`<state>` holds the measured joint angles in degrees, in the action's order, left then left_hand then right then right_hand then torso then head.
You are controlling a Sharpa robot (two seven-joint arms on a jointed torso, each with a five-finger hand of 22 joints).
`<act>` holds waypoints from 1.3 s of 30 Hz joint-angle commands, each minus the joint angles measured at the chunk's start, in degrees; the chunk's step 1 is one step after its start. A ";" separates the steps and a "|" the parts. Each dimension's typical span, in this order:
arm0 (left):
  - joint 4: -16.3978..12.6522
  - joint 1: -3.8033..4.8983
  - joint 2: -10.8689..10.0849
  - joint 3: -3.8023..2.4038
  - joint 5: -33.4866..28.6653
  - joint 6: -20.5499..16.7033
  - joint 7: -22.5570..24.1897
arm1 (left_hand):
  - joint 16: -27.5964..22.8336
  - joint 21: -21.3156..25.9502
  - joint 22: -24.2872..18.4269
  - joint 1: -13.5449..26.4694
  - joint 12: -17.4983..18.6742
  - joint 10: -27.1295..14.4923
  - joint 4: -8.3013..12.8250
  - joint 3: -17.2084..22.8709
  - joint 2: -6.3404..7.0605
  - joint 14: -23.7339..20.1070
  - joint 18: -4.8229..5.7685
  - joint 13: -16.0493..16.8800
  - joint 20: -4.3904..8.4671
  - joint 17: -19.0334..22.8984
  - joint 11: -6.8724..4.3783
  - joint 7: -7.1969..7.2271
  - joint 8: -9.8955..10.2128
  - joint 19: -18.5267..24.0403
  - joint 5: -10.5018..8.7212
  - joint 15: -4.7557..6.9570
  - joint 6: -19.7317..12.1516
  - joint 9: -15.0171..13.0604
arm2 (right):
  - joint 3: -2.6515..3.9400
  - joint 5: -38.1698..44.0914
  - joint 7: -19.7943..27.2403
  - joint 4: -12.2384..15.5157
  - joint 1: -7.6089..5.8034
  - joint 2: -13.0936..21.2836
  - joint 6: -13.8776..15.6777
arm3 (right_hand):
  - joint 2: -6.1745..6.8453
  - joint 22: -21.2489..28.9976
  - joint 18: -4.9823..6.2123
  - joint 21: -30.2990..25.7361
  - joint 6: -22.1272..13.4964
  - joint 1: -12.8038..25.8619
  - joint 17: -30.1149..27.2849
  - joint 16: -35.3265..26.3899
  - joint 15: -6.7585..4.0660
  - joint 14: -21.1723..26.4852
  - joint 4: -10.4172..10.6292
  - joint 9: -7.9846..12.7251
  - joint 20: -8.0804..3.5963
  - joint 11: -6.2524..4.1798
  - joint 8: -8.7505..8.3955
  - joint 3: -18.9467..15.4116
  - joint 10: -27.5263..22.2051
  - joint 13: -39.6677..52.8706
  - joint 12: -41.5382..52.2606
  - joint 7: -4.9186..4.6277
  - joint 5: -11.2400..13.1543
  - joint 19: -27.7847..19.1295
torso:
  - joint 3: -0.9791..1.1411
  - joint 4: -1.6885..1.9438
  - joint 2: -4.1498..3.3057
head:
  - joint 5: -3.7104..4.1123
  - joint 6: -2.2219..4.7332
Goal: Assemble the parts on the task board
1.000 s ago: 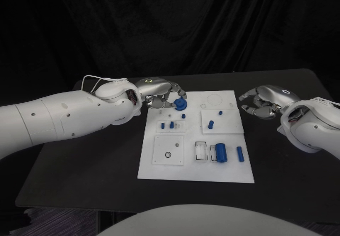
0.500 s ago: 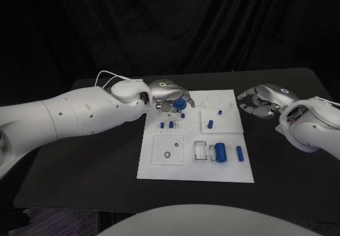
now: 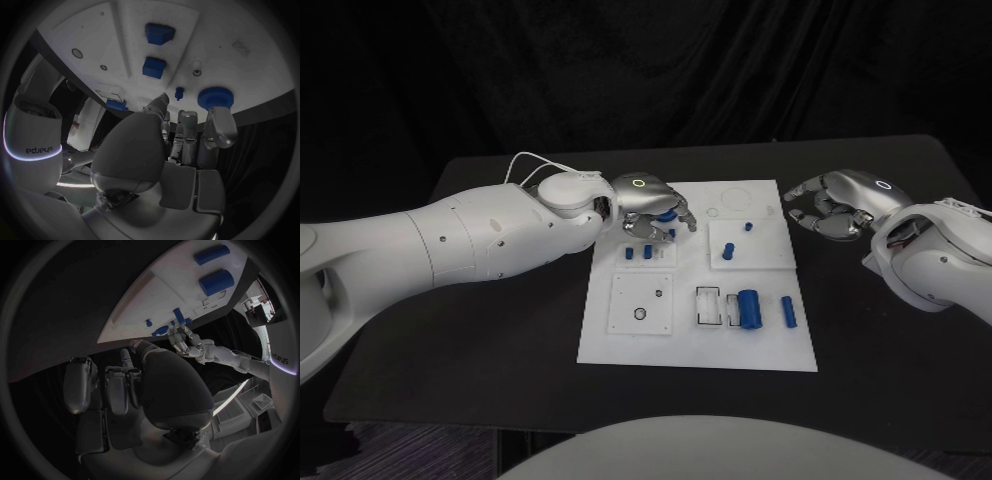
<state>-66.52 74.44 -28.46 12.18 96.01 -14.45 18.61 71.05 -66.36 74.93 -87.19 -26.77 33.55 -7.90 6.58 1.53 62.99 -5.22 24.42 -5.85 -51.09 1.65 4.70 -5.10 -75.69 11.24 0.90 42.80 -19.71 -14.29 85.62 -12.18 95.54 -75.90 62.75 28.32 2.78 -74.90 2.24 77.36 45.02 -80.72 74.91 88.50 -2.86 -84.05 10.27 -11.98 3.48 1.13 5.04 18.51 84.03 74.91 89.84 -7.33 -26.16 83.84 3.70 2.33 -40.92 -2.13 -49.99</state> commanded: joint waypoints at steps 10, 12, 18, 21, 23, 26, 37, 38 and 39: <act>0.85 -0.87 0.38 -0.06 0.34 1.12 0.47 | 0.78 -0.54 8.58 0.83 -1.65 2.01 0.00 1.24 -0.11 0.53 0.32 1.52 -0.08 0.73 0.19 -1.04 -0.72 -0.49 1.01 -0.14 1.96 0.18 | 0.04 0.12 0.48 0.35 0.12 0.28 0.80 | 0.04 -11.18 0.69 0.24 0.51 0.67 14.07 0.19 0.51 -5.58 -0.06 0.03 0.32 0.41 0.23 0.48 5.97 15.09 0.16 -0.03 -0.58 0.85 | 0.00 0.10 -0.05 | 0.35 -0.01; 0.95 -0.94 0.38 -0.06 0.34 0.91 0.40 | 0.92 -0.44 8.55 0.77 -1.54 1.98 0.00 1.60 -0.20 0.64 0.30 1.56 -0.07 0.73 0.18 -1.12 -0.75 -0.42 1.51 -0.14 2.24 0.21 | 0.04 0.12 0.43 0.38 0.12 0.32 0.71 | 0.04 -11.18 0.69 0.24 0.51 0.67 14.07 0.19 0.51 -5.58 -0.06 0.03 0.32 0.41 0.23 0.48 5.97 15.09 0.16 -0.03 -0.58 0.85 | 0.00 0.16 -0.01 | 0.39 -0.01; 1.27 -1.11 0.43 -0.06 0.34 0.17 0.18 | 1.85 -1.84 8.89 0.26 1.27 3.67 0.10 5.09 0.17 2.17 0.53 -0.22 0.13 0.71 -0.09 -1.42 -0.27 -1.44 3.46 0.07 4.22 0.68 | 0.04 0.12 0.41 0.46 0.12 0.47 0.70 | 0.05 -11.18 0.69 0.23 0.54 0.70 14.03 0.14 0.52 -5.57 -0.08 0.05 0.33 0.42 0.20 0.55 5.97 15.09 0.16 -0.03 -0.74 0.85 | 0.02 0.08 -0.01 | 0.41 -0.01; 1.60 -1.16 0.54 -0.06 0.34 0.33 -0.01 | 1.80 -1.89 8.89 0.46 2.95 4.24 0.02 6.62 0.63 2.22 0.54 -1.45 0.23 1.33 -0.17 -1.49 0.22 -1.51 3.84 0.19 4.68 1.00 | 0.04 0.12 0.35 0.47 0.12 0.49 0.60 | 0.05 -11.18 0.69 0.23 0.54 0.70 14.03 0.14 0.52 -5.57 -0.08 0.05 0.33 0.42 0.20 0.55 5.97 15.09 0.16 -0.03 -0.74 0.85 | 0.03 0.08 -0.01 | 0.35 -0.01; 1.87 -1.19 0.64 -0.06 0.34 0.42 -0.16 | 1.79 -1.84 8.87 0.54 3.41 4.53 0.03 7.14 0.78 2.21 0.53 -1.80 0.26 1.53 -0.10 -1.54 0.40 -1.48 4.05 0.20 4.79 1.11 | 0.04 0.12 0.31 0.48 0.12 0.49 0.55 | 0.05 -11.18 0.69 0.23 0.54 0.70 14.03 0.14 0.52 -5.57 -0.08 0.05 0.33 0.42 0.20 0.55 5.97 15.09 0.16 -0.03 -0.74 0.85 | 0.03 0.10 -0.02 | 0.40 -0.01; 2.32 -1.26 0.81 -0.06 0.34 0.49 -0.34 | 1.81 -1.85 8.88 0.55 3.62 4.75 0.05 7.48 0.81 2.23 0.53 -1.97 0.28 1.59 -0.07 -1.57 0.45 -1.49 4.20 0.19 4.93 1.15 | 0.04 0.12 0.25 0.48 0.12 0.49 0.48 | 0.05 -11.18 0.69 0.23 0.54 0.70 14.03 0.14 0.52 -5.57 -0.08 0.05 0.33 0.42 0.20 0.55 5.97 15.09 0.16 -0.03 -0.74 0.85 | 0.03 0.09 0.00 | 0.47 -0.01; 3.55 -1.66 1.45 -0.06 0.34 -0.05 -0.82 | 1.75 -1.88 8.88 1.06 4.73 6.73 0.30 9.17 1.40 2.15 0.55 -2.92 0.38 2.50 -0.19 -2.46 -0.27 -1.51 3.53 0.20 7.38 0.55 | 0.04 0.12 -0.07 0.47 0.12 0.54 0.03 | 0.07 -11.15 0.71 0.14 0.56 0.74 14.03 0.14 0.53 -5.57 -0.12 0.09 0.34 0.43 0.16 0.69 5.97 15.09 0.16 -0.05 -0.96 0.82 | 0.03 0.06 0.04 | 0.54 -0.01; 3.60 -1.68 1.48 -0.06 0.34 -0.08 -0.85 | 1.69 -1.76 8.84 1.21 4.85 6.90 0.29 9.23 1.51 2.08 0.52 -3.00 0.39 2.73 -0.17 -2.56 -0.33 -1.44 3.25 0.23 7.57 0.45 | 0.04 0.12 -0.10 0.46 0.12 0.54 -0.02 | 0.07 -11.15 0.71 0.14 0.56 0.74 14.03 0.14 0.53 -5.57 -0.12 0.09 0.34 0.43 0.16 0.69 5.97 15.09 0.16 -0.05 -0.96 0.82 | 0.02 0.05 0.04 | 0.50 -0.01; 3.65 -1.71 1.52 -0.06 0.34 -0.13 -0.84 | 1.72 -1.89 8.88 1.29 4.91 7.10 0.28 9.33 1.51 2.15 0.55 -3.06 0.40 2.70 -0.16 -2.59 -0.37 -1.53 3.04 0.23 7.73 0.38 | 0.04 0.12 -0.15 0.46 0.12 0.54 -0.07 | 0.07 -11.15 0.71 0.14 0.56 0.74 14.03 0.14 0.53 -5.57 -0.12 0.09 0.34 0.43 0.16 0.69 5.97 15.09 0.16 -0.05 -0.96 0.82 | 0.01 0.06 0.06 | 0.46 -0.01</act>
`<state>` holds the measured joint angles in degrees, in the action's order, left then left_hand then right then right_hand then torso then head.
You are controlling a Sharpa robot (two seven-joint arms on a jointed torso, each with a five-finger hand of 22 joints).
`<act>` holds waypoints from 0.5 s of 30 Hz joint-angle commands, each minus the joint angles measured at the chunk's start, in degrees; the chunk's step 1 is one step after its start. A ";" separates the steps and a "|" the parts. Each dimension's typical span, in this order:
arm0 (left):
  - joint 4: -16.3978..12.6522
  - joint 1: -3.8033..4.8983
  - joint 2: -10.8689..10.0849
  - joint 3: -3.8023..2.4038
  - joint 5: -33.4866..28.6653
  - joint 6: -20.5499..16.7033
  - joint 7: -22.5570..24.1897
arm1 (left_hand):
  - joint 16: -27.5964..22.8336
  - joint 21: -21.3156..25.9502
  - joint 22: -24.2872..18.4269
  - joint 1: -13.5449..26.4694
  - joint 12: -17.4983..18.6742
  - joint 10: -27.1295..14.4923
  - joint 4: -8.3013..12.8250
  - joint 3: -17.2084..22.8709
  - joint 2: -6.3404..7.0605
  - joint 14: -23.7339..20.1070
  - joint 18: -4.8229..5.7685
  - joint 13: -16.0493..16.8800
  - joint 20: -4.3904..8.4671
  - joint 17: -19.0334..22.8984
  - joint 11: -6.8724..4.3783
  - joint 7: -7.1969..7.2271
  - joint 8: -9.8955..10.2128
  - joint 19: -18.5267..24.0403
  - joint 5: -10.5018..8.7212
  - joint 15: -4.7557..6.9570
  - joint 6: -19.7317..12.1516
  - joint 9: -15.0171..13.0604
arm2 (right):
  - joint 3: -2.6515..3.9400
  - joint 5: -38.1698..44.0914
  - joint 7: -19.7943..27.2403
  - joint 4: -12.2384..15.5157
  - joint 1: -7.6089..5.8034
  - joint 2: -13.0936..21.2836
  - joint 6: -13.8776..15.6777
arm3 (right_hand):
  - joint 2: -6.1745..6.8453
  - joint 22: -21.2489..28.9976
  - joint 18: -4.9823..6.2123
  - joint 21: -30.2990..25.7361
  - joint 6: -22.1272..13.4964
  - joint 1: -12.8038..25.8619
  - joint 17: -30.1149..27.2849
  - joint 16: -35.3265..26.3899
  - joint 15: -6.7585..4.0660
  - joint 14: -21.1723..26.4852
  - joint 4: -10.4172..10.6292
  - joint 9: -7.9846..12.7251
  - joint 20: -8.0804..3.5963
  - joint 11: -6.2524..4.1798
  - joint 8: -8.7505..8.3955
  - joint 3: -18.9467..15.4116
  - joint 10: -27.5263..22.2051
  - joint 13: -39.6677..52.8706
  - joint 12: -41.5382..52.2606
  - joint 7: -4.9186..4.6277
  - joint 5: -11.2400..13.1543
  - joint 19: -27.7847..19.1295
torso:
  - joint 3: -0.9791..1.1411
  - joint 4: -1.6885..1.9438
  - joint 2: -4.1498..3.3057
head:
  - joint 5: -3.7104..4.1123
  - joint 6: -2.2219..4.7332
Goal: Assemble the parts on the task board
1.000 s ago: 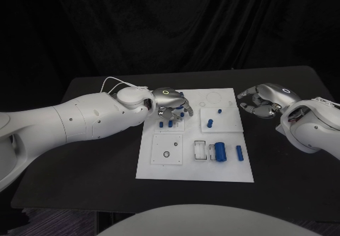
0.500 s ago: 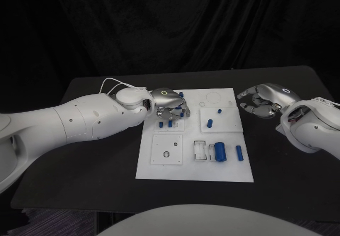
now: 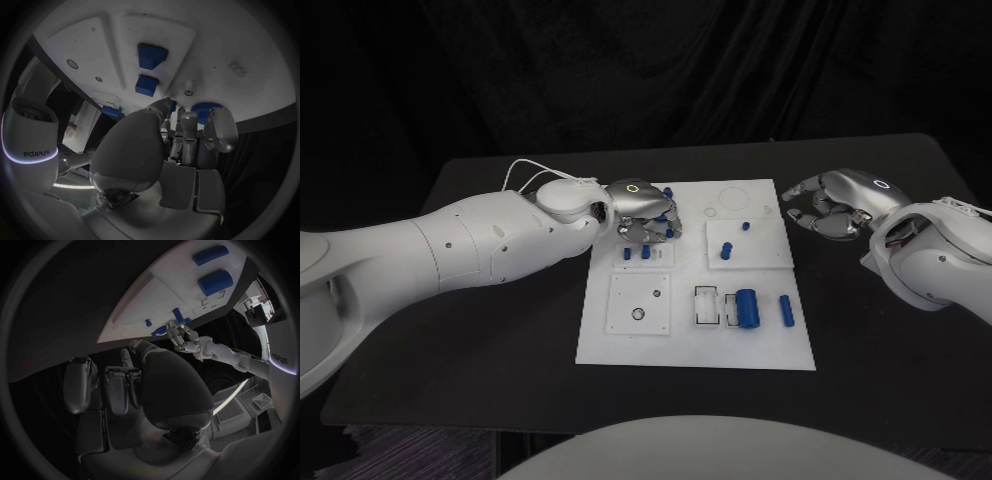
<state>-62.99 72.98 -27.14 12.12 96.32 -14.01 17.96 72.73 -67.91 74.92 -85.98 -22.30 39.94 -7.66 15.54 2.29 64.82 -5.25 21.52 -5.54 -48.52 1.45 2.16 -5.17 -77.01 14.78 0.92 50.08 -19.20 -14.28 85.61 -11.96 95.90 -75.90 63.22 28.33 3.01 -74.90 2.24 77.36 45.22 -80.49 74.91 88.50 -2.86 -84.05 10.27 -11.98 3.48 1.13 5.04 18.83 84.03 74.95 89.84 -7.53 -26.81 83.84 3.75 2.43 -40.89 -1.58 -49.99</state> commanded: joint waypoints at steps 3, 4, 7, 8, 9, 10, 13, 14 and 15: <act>0.20 -0.34 0.27 -0.01 0.03 -0.88 0.07 | 0.34 -0.69 8.98 0.16 0.23 2.49 0.24 0.90 0.66 0.78 0.65 -0.19 0.12 -0.10 -0.18 -0.42 -0.74 -0.45 -0.84 0.27 1.56 -0.61 | 0.03 0.13 -0.45 0.09 0.12 0.06 -0.18 | -0.17 -11.15 0.71 0.14 0.36 0.51 14.03 0.14 0.53 -5.57 -0.12 0.09 0.34 0.43 0.16 0.37 5.97 15.05 0.16 0.16 -0.31 0.82 | -0.05 -0.05 0.01 | -0.16 -0.01; 0.20 -0.37 0.28 -0.01 0.03 -1.00 0.19 | 0.72 -1.27 9.15 0.06 -0.19 3.91 0.48 1.16 0.57 1.31 0.76 -0.02 0.15 -0.62 -0.45 -0.78 -1.14 -0.82 -0.84 0.41 2.41 -0.97 | 0.03 0.13 -0.47 0.09 0.12 0.05 -0.21 | -0.17 -11.15 0.71 0.14 0.36 0.51 14.03 0.14 0.53 -5.57 -0.12 0.09 0.34 0.43 0.16 0.37 5.97 15.05 0.16 0.16 -0.31 0.82 | -0.06 -0.07 0.00 | -0.20 -0.01; 0.20 -0.46 0.29 -0.01 0.03 -1.43 0.49 | 1.79 -3.15 9.66 -0.17 -1.67 7.51 1.19 1.35 0.33 2.90 1.14 0.88 0.24 -2.22 -1.19 -1.76 -2.17 -1.99 -0.79 0.91 4.42 -2.01 | 0.03 0.13 -0.53 0.06 0.12 0.01 -0.29 | -0.17 -11.15 0.71 0.14 0.36 0.51 14.03 0.14 0.53 -5.57 -0.12 0.09 0.34 0.43 0.16 0.37 5.97 15.05 0.16 0.16 -0.31 0.82 | -0.06 -0.08 -0.02 | -0.22 -0.01; 0.23 -0.49 0.30 -0.01 0.03 -1.62 0.60 | 2.10 -3.97 9.88 -0.16 -2.09 8.44 1.42 1.33 0.23 3.36 1.30 1.26 0.28 -2.63 -1.35 -1.99 -2.39 -2.48 -0.80 1.06 4.85 -2.37 | 0.03 0.13 -0.54 0.06 0.12 0.01 -0.32 | -0.17 -11.15 0.71 0.14 0.36 0.51 14.03 0.14 0.53 -5.57 -0.12 0.09 0.34 0.43 0.16 0.37 5.97 15.05 0.16 0.16 -0.31 0.82 | -0.07 -0.09 -0.02 | -0.22 -0.01; 0.26 -0.54 0.32 -0.01 0.03 -1.92 0.71 | 2.31 -4.56 10.03 -0.17 -2.37 9.04 1.58 1.33 0.14 3.70 1.41 1.55 0.30 -2.93 -1.41 -2.10 -2.47 -2.82 -0.76 1.13 5.04 -2.60 | 0.03 0.13 -0.56 0.06 0.12 0.00 -0.34 | -0.17 -11.15 0.71 0.14 0.36 0.51 14.03 0.14 0.53 -5.57 -0.12 0.09 0.34 0.43 0.16 0.37 5.97 15.05 0.16 0.16 -0.31 0.82 | -0.06 -0.08 -0.01 | -0.21 -0.01; 0.31 -0.58 0.33 -0.01 0.03 -2.24 0.82 | 2.47 -5.01 10.15 -0.25 -2.71 9.74 1.78 1.36 -0.02 3.97 1.50 1.85 0.33 -3.11 -1.56 -2.30 -2.61 -3.08 -0.62 1.22 5.32 -2.84 | 0.03 0.13 -0.57 0.06 0.12 0.00 -0.36 | -0.18 -11.15 0.72 0.14 0.36 0.51 14.02 0.13 0.54 -5.57 -0.13 0.09 0.35 0.43 0.15 0.40 5.97 15.05 0.16 0.16 -0.33 0.82 | -0.05 -0.07 0.00 | -0.19 -0.01; 0.41 -0.67 0.30 -0.01 0.03 -2.82 1.01 | 2.75 -5.90 10.36 -0.74 -3.29 11.08 2.56 1.55 -0.23 4.56 1.66 2.55 0.41 -3.40 -1.96 -2.60 -2.68 -3.60 -0.12 1.53 5.55 -3.36 | 0.03 0.13 -0.60 0.05 0.12 -0.01 -0.44 | -0.19 -11.15 0.72 0.13 0.37 0.53 14.00 0.10 0.54 -5.56 -0.13 0.11 0.35 0.44 0.13 0.45 5.97 15.05 0.16 0.16 -0.37 0.82 | -0.03 -0.01 0.03 | -0.14 -0.01; 0.42 -0.69 0.27 -0.01 0.03 -3.00 1.08 | 2.75 -5.90 10.36 -0.74 -3.29 11.08 2.56 1.55 -0.23 4.56 1.66 2.55 0.41 -3.40 -1.96 -2.60 -2.68 -3.60 -0.12 1.53 5.55 -3.36 | 0.03 0.13 -0.62 0.05 0.12 0.00 -0.47 | -0.19 -11.15 0.72 0.13 0.37 0.53 14.00 0.10 0.54 -5.56 -0.13 0.11 0.35 0.44 0.13 0.45 5.97 15.05 0.16 0.16 -0.37 0.82 | -0.03 0.00 0.02 | -0.14 -0.01; 0.40 -0.72 0.21 -0.01 0.03 -3.29 1.20 | 2.81 -6.17 10.43 -0.73 -3.40 11.37 2.67 1.52 -0.23 4.69 1.71 2.72 0.43 -3.47 -1.94 -2.64 -2.63 -3.74 -0.16 1.56 5.51 -3.46 | 0.03 0.13 -0.63 0.05 0.12 0.00 -0.51 | -0.19 -11.15 0.72 0.13 0.37 0.53 14.00 0.10 0.54 -5.56 -0.13 0.11 0.35 0.44 0.13 0.45 5.97 15.05 0.16 0.16 -0.37 0.82 | -0.03 0.00 0.01 | -0.15 -0.01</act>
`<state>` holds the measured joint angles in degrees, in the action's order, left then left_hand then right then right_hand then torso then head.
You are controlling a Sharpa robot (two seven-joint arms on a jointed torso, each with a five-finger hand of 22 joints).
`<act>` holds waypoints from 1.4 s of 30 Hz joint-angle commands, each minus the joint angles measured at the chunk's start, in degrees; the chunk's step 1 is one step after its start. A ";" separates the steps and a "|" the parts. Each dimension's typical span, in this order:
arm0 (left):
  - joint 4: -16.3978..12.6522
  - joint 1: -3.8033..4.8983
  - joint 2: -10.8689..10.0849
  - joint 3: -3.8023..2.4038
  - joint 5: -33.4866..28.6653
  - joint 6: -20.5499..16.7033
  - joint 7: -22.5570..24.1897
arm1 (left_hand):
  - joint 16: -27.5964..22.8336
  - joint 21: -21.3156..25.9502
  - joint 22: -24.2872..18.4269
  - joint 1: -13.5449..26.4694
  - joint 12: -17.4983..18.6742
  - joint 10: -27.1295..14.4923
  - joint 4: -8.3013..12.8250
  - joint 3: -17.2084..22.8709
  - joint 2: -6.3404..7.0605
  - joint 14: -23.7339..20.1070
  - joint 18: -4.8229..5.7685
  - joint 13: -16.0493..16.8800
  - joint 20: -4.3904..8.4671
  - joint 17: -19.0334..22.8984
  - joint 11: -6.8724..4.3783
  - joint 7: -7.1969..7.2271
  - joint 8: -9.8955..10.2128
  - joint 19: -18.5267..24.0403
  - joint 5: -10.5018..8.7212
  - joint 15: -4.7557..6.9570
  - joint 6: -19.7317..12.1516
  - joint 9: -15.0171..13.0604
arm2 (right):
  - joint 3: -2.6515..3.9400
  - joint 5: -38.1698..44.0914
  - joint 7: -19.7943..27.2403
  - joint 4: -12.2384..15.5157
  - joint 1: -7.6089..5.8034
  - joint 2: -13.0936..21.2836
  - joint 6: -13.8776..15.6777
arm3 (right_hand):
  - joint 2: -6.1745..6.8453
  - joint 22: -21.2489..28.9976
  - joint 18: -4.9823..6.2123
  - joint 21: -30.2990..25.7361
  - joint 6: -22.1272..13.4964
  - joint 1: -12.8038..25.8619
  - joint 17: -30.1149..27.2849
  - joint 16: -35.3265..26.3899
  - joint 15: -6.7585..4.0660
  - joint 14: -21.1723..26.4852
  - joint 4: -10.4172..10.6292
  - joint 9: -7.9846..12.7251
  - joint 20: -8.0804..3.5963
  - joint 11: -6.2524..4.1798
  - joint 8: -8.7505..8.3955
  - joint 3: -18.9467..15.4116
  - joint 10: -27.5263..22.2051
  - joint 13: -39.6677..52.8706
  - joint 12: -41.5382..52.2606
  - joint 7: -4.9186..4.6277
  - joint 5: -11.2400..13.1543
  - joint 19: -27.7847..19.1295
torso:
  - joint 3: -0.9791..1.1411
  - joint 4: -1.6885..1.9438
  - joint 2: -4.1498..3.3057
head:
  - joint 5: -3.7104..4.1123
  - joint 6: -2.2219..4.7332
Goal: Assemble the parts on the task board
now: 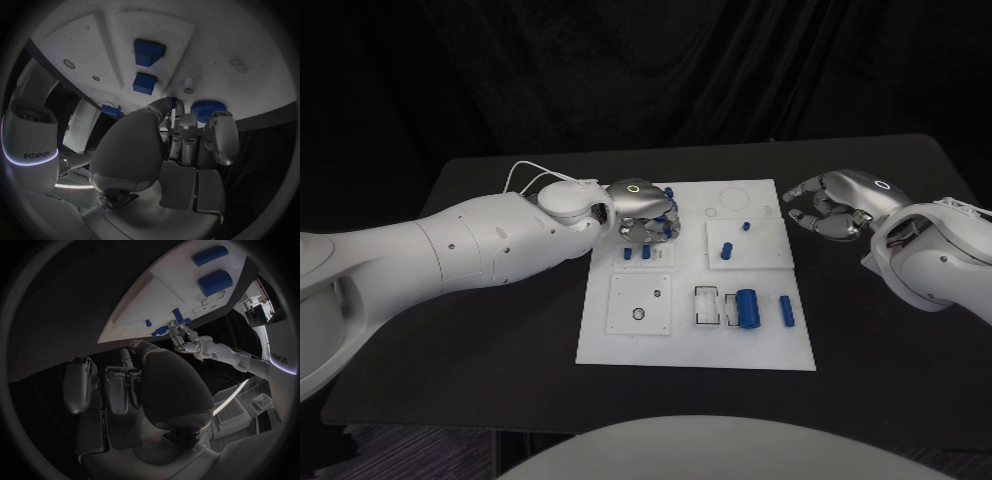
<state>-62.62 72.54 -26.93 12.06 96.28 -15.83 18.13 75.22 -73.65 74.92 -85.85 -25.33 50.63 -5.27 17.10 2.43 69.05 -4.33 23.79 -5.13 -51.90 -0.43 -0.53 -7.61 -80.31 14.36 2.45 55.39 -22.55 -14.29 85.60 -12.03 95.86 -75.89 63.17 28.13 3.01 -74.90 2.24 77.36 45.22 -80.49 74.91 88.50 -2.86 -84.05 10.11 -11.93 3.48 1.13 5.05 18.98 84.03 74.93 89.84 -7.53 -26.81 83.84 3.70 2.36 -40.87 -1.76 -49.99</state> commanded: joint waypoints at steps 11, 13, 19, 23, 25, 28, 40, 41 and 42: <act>-2.11 -0.34 -2.20 0.05 0.08 -5.58 1.64 | 0.85 -2.31 10.91 -0.92 -0.89 2.73 1.13 -0.33 -0.25 1.74 1.15 1.47 0.14 -0.81 -0.49 -0.98 -0.65 -1.52 0.49 0.46 1.47 -1.16 | 0.04 0.14 -0.55 0.13 0.12 0.15 -0.52 | -0.18 -11.12 0.74 0.02 0.37 0.57 13.91 -0.01 0.55 -5.53 0.02 0.08 0.36 0.44 0.08 0.36 5.97 15.07 0.16 0.15 -0.39 0.78 | 0.02 -0.01 -0.02 | -0.07 -0.01; -3.11 -0.23 -2.98 0.05 0.08 -6.16 1.48 | 0.91 -2.55 10.97 -0.85 -0.81 2.91 1.17 -0.37 -0.13 1.94 1.19 1.49 0.16 -0.90 -0.41 -1.10 -0.53 -1.67 0.54 0.42 1.34 -1.20 | 0.04 0.14 -0.56 0.15 0.12 0.22 -0.56 | -0.18 -11.12 0.74 0.02 0.37 0.57 13.91 -0.01 0.55 -5.53 0.02 0.08 0.36 0.44 0.08 0.36 5.97 15.07 0.16 0.15 -0.39 0.78 | 0.02 0.00 0.00 | -0.01 -0.01; -7.01 1.35 -6.00 0.05 0.09 -6.62 0.53 | 0.65 -2.26 10.86 -0.67 -0.37 2.90 1.16 -0.37 0.10 1.87 1.11 1.39 0.20 -0.31 -0.27 -1.21 -0.31 -1.51 0.58 0.32 1.16 -1.28 | 0.04 0.14 -0.71 0.20 0.12 0.40 -0.73 | -0.18 -11.12 0.74 0.02 0.37 0.57 13.91 -0.01 0.55 -5.53 0.02 0.08 0.36 0.44 0.08 0.36 5.97 15.07 0.16 0.15 -0.39 0.78 | 0.02 0.17 0.07 | 0.09 -0.01; -9.83 2.99 -8.27 0.05 0.09 -4.58 -0.73 | 0.19 -1.83 10.71 -0.36 0.88 2.46 1.00 -0.15 0.21 1.63 1.01 0.94 0.22 0.47 -0.21 -1.21 0.13 -1.24 0.42 0.19 0.80 -1.42 | 0.04 0.14 -0.83 0.17 0.12 0.45 -0.86 | -0.15 -11.10 0.76 -0.04 0.35 0.59 13.87 -0.06 0.55 -5.52 0.01 0.10 0.37 0.44 0.06 0.38 5.97 15.07 0.16 0.16 -0.39 0.75 | 0.04 0.09 0.07 | -0.15 -0.01; -11.10 3.49 -9.35 0.06 0.09 -3.47 -1.59 | 0.71 -2.79 11.00 -0.28 1.01 2.77 0.96 -0.11 0.19 2.43 1.22 0.89 0.24 -0.76 -0.19 -1.26 0.15 -1.81 0.34 0.18 0.90 -1.50 | 0.04 0.14 -0.87 0.14 0.12 0.43 -0.90 | -0.15 -11.10 0.76 -0.04 0.35 0.59 13.87 -0.06 0.55 -5.52 0.01 0.10 0.37 0.44 0.06 0.38 5.97 15.07 0.16 0.16 -0.39 0.75 | 0.03 0.09 0.09 | -0.25 -0.01; -12.17 3.86 -10.38 0.06 0.09 -2.29 -2.41 | 1.19 -4.03 11.35 -0.07 1.35 3.45 0.95 -0.13 0.37 3.30 1.48 0.78 0.29 -1.61 0.04 -1.58 0.19 -2.56 0.21 0.10 1.12 -1.71 | 0.04 0.14 -0.89 0.10 0.12 0.39 -0.92 | -0.15 -11.10 0.76 -0.04 0.35 0.59 13.87 -0.06 0.55 -5.52 0.01 0.10 0.37 0.44 0.06 0.38 5.97 15.07 0.16 0.16 -0.39 0.75 | 0.03 0.13 0.13 | -0.18 -0.01; -11.20 3.91 -10.94 0.07 0.10 2.15 -4.84 | 1.64 -5.20 11.67 0.60 2.31 4.03 0.62 -0.23 0.60 4.26 1.71 0.49 0.38 -2.43 0.52 -2.10 0.55 -3.26 -0.74 -0.22 1.11 -1.95 | 0.04 0.14 -0.66 -0.04 0.19 0.12 -1.17 | -0.10 -11.05 0.79 -0.19 0.35 0.66 13.83 -0.12 0.56 -5.50 -0.01 0.13 0.38 0.44 0.01 0.43 5.97 15.07 0.16 0.16 -0.36 0.69 | 0.04 0.26 0.04 | -0.25 -0.01; -10.95 3.77 -10.81 0.07 0.10 2.27 -4.90 | 1.57 -5.15 11.66 0.65 2.41 4.02 0.60 -0.24 0.63 4.20 1.70 0.46 0.39 -2.23 0.53 -2.12 0.61 -3.24 -0.80 -0.24 1.06 -1.96 | 0.04 0.14 -0.65 -0.03 0.21 0.13 -1.18 | -0.07 -11.04 0.80 -0.24 0.28 0.67 13.83 -0.11 0.56 -5.50 -0.03 0.16 0.38 0.45 -0.04 0.46 5.97 15.07 0.16 0.15 -0.36 0.67 | 0.00 0.26 0.01 | -0.24 -0.01; -10.73 3.64 -10.69 0.07 0.10 2.33 -4.94 | 1.51 -5.07 11.63 0.70 2.51 3.99 0.58 -0.25 0.65 4.14 1.68 0.43 0.39 -2.08 0.55 -2.13 0.65 -3.19 -0.84 -0.26 1.02 -1.96 | 0.03 0.14 -0.64 -0.02 0.23 0.16 -1.21 | -0.07 -11.04 0.80 -0.24 0.28 0.67 13.83 -0.11 0.56 -5.50 -0.03 0.16 0.38 0.45 -0.04 0.46 5.97 15.07 0.16 0.15 -0.36 0.67 | -0.02 0.30 0.00 | -0.18 -0.01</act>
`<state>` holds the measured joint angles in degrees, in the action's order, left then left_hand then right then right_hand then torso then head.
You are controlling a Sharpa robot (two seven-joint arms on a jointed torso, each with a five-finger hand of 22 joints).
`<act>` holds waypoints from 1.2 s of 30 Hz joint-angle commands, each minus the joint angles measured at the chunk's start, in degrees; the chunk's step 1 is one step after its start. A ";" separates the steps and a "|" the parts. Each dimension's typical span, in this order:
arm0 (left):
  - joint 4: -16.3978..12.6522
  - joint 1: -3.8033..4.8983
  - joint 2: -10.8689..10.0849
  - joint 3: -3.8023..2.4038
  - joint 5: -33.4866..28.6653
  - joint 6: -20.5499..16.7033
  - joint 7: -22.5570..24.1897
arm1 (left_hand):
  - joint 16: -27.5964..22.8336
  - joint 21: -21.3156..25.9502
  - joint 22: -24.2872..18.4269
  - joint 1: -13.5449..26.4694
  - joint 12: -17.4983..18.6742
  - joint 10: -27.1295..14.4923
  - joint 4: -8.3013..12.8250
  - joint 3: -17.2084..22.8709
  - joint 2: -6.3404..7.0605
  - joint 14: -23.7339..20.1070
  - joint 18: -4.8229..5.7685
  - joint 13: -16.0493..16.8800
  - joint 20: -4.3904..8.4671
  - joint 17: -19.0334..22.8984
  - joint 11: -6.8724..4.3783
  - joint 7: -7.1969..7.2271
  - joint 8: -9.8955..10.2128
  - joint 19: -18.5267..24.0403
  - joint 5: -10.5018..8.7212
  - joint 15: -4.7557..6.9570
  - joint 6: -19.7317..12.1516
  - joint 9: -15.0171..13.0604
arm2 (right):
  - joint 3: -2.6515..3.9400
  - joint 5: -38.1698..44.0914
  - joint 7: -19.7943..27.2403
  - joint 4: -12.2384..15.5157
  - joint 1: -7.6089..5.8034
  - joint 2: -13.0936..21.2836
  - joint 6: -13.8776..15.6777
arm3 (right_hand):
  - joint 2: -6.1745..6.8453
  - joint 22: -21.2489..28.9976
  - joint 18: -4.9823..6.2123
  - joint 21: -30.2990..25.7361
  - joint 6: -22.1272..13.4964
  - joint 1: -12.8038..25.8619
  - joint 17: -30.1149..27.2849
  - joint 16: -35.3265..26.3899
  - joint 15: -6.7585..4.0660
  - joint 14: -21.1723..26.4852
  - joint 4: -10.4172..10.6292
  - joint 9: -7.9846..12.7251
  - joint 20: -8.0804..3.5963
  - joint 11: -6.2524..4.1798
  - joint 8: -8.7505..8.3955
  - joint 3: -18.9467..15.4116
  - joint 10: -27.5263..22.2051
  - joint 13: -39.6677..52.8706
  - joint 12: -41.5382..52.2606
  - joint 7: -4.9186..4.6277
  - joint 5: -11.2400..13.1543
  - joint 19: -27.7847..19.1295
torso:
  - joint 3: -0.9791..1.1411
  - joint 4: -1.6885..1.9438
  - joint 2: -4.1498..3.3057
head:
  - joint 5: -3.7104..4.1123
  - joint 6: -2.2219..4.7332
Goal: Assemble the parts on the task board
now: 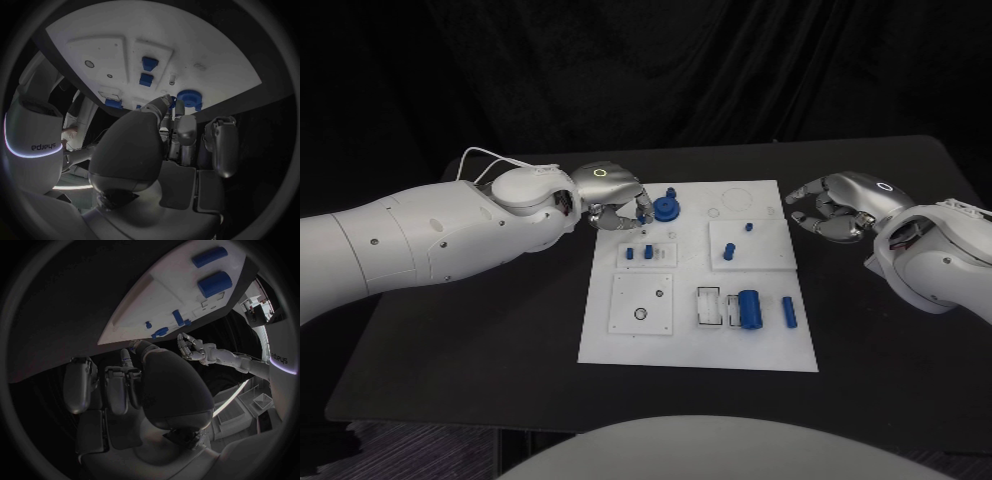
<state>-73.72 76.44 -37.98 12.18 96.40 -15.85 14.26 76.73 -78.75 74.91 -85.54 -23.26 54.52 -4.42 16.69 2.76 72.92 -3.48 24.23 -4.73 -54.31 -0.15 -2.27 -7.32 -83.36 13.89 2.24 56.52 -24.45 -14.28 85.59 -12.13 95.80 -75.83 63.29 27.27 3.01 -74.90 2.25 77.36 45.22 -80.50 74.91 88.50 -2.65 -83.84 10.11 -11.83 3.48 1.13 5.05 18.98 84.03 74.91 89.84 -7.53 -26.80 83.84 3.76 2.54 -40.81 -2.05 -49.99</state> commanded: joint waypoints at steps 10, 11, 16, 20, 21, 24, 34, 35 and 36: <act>2.39 -1.44 1.50 -0.05 -0.02 2.82 -1.46 | -0.33 0.36 11.52 0.45 0.89 -0.08 -0.30 0.23 0.38 -0.08 0.75 -0.15 0.01 1.07 0.37 -0.44 0.57 0.07 -0.39 -0.12 -0.30 -0.06 | 0.02 0.14 -0.54 0.12 0.29 0.19 -0.62 | -0.07 -11.04 0.80 -0.24 0.28 0.67 13.83 -0.11 0.35 -5.71 -0.03 0.06 0.38 0.45 -0.04 0.46 5.97 15.09 0.16 0.15 -0.36 0.67 | -0.24 0.01 -0.22 | 0.12 -0.01; 2.44 -1.48 1.55 -0.05 -0.02 2.84 -1.47 | -0.33 0.36 11.52 0.45 0.89 -0.08 -0.30 0.23 0.38 -0.08 0.75 -0.15 0.01 1.07 0.37 -0.44 0.57 0.07 -0.39 -0.12 -0.30 -0.06 | 0.02 0.14 -0.54 0.12 0.30 0.21 -0.65 | -0.07 -11.04 0.80 -0.24 0.28 0.67 13.83 -0.11 0.35 -5.71 -0.03 0.06 0.38 0.45 -0.04 0.46 5.97 15.09 0.16 0.15 -0.36 0.67 | -0.29 0.01 -0.27 | 0.11 -0.01; 2.77 -1.73 2.01 -0.05 -0.03 2.94 -1.37 | -0.61 0.61 11.44 0.47 1.22 -0.08 -0.32 0.33 0.37 -0.38 0.69 -0.24 0.02 1.61 0.42 -0.33 0.88 0.23 -0.43 -0.17 -0.63 -0.03 | 0.02 0.14 -0.58 0.17 0.31 0.35 -0.71 | -0.05 -11.03 0.80 -0.26 0.20 0.69 13.80 -0.16 0.36 -5.70 -0.07 0.11 0.39 0.47 -0.12 0.54 5.97 15.09 0.16 0.12 -0.36 0.66 | -0.22 0.10 -0.30 | 0.07 -0.01; 2.89 -1.86 2.27 -0.05 -0.03 2.97 -1.26 | -0.61 0.61 11.44 0.47 1.22 -0.08 -0.32 0.33 0.37 -0.38 0.69 -0.24 0.02 1.61 0.42 -0.33 0.88 0.23 -0.43 -0.17 -0.63 -0.03 | 0.02 0.14 -0.58 0.18 0.31 0.33 -0.78 | -0.05 -11.03 0.80 -0.26 0.20 0.69 13.80 -0.16 0.36 -5.70 -0.07 0.11 0.39 0.47 -0.12 0.54 5.97 15.09 0.16 0.12 -0.36 0.66 | -0.09 0.03 -0.33 | -0.02 -0.01; 2.92 -1.90 2.33 -0.05 -0.03 2.96 -1.23 | -0.65 0.60 11.44 0.47 1.26 -0.06 -0.32 0.36 0.35 -0.42 0.69 -0.25 0.02 1.68 0.42 -0.30 0.93 0.23 -0.42 -0.18 -0.68 -0.02 | 0.02 0.14 -0.58 0.18 0.31 0.32 -0.79 | -0.05 -11.03 0.80 -0.26 0.20 0.69 13.80 -0.16 0.36 -5.70 -0.07 0.11 0.39 0.47 -0.12 0.54 5.97 15.09 0.16 0.12 -0.36 0.66 | -0.11 0.02 -0.40 | -0.01 -0.01; 2.98 -2.01 2.47 -0.05 -0.03 2.86 -1.11 | -0.74 0.70 11.41 0.47 1.28 -0.04 -0.33 0.37 0.33 -0.52 0.67 -0.25 0.02 1.88 0.43 -0.28 0.96 0.30 -0.43 -0.18 -0.70 -0.02 | 0.02 0.14 -0.59 0.16 0.32 0.30 -0.82 | -0.05 -11.03 0.80 -0.26 0.20 0.69 13.80 -0.16 0.36 -5.70 -0.07 0.11 0.39 0.47 -0.12 0.54 5.97 15.09 0.16 0.12 -0.36 0.66 | -0.08 0.00 -0.43 | -0.04 -0.01; 2.77 -2.20 2.49 -0.05 -0.03 2.76 -0.88 | -0.84 0.89 11.35 0.45 1.33 0.04 -0.32 0.43 0.27 -0.63 0.62 -0.25 0.03 2.08 0.41 -0.23 1.02 0.42 -0.41 -0.19 -0.73 -0.02 | 0.02 0.14 -0.76 0.14 0.33 0.34 -0.99 | -0.07 -11.02 0.81 -0.32 0.21 0.69 13.80 -0.15 0.37 -5.70 -0.10 0.12 0.40 0.47 -0.14 0.61 5.97 15.09 0.16 0.11 -0.36 0.63 | -0.05 0.07 -0.20 | 0.23 -0.01; 2.74 -2.21 2.49 -0.05 -0.03 2.80 -0.86 | -0.91 1.03 11.30 0.45 1.35 0.05 -0.33 0.44 0.27 -0.73 0.59 -0.25 0.02 2.26 0.42 -0.22 1.03 0.50 -0.41 -0.19 -0.74 -0.02 | 0.02 0.14 -0.77 0.14 0.34 0.34 -0.99 | -0.07 -11.02 0.81 -0.32 0.21 0.69 13.80 -0.15 0.37 -5.70 -0.10 0.12 0.40 0.47 -0.14 0.61 5.97 15.09 0.16 0.11 -0.36 0.63 | -0.05 0.03 -0.15 | 0.20 -0.01; 2.69 -2.21 2.47 -0.05 -0.03 2.86 -0.83 | -0.91 1.03 11.30 0.45 1.35 0.05 -0.33 0.44 0.27 -0.73 0.59 -0.25 0.02 2.26 0.42 -0.22 1.03 0.50 -0.41 -0.19 -0.74 -0.02 | 0.02 0.14 -0.79 0.14 0.34 0.34 -1.00 | -0.07 -11.02 0.81 -0.32 0.21 0.69 13.80 -0.15 0.37 -5.70 -0.10 0.12 0.40 0.47 -0.14 0.61 5.97 15.09 0.16 0.11 -0.36 0.63 | -0.04 0.01 -0.11 | 0.18 -0.01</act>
<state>-70.84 74.47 -35.61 12.10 96.36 -13.65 12.86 76.02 -77.86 74.91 -85.31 -22.29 54.55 -4.59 16.86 2.99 72.68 -3.50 24.03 -4.73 -52.08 -0.07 -2.46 -6.65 -83.35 13.67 2.03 56.30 -24.44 -14.29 85.59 -12.14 95.86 -75.62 63.55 26.64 3.01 -74.90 2.24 77.36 45.22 -80.50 74.91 88.51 -2.65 -83.85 10.10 -11.78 3.48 1.13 5.04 19.31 84.03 74.95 89.84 -7.53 -26.80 83.84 3.70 2.60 -41.05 -1.81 -49.99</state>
